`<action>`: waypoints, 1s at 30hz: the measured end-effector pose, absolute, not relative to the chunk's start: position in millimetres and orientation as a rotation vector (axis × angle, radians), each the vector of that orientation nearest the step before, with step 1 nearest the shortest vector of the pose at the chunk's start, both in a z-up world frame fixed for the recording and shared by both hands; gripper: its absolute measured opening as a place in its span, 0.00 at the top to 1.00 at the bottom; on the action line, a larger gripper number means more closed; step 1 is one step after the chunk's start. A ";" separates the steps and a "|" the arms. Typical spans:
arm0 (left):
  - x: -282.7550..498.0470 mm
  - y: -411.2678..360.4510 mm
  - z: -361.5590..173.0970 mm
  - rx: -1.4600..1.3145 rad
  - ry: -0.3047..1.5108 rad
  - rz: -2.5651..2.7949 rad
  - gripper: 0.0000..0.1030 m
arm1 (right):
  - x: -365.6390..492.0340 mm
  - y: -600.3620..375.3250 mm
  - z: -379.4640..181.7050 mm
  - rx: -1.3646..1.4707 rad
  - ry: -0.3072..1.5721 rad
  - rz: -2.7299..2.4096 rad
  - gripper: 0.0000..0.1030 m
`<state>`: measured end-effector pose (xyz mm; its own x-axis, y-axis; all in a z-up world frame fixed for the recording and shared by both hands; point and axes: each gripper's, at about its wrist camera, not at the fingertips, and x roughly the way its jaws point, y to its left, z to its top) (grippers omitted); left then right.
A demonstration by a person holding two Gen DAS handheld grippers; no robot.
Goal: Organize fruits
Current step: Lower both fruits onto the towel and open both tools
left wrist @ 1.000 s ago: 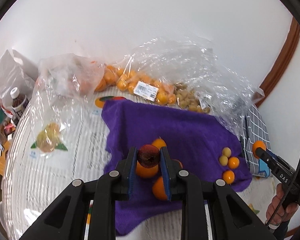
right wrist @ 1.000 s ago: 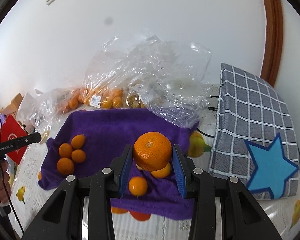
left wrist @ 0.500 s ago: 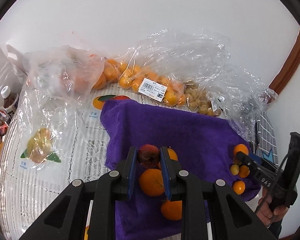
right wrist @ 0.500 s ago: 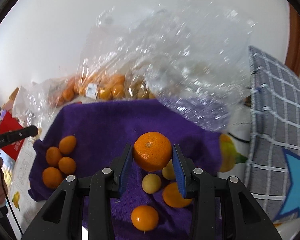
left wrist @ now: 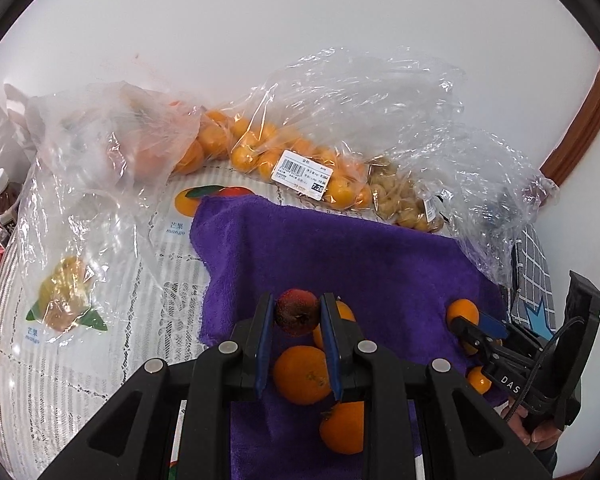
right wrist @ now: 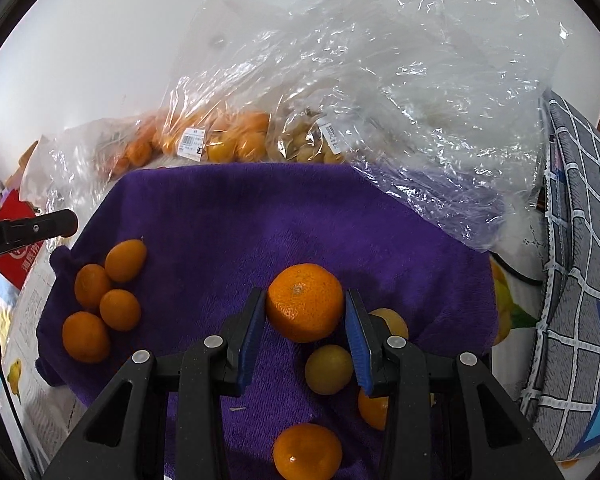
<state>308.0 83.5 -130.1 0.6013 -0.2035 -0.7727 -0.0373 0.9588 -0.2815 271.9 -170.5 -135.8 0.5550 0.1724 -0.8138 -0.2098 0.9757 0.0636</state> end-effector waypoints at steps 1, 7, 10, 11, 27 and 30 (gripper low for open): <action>308.0 84.0 -130.4 -0.285 0.924 -0.097 0.78 | 272.7 -170.2 -136.0 -0.044 0.955 0.226 0.61; 314.0 79.4 -134.2 -0.329 0.935 -0.135 0.78 | 270.0 -170.0 -136.1 -0.062 0.963 0.232 0.61; 318.9 65.0 -135.7 -0.311 0.940 -0.155 0.78 | 263.2 -176.3 -129.7 -0.054 0.947 0.229 0.57; 320.2 59.4 -135.9 -0.309 0.939 -0.168 0.78 | 259.6 -179.4 -126.4 -0.050 0.940 0.228 0.55; 332.1 -13.1 -174.4 -0.178 1.042 -0.195 0.78 | 213.7 -231.4 -98.9 -0.011 0.892 0.118 0.51; 332.1 -11.9 -176.0 -0.183 1.057 -0.187 0.78 | 207.5 -236.6 -97.8 0.015 0.889 0.108 0.51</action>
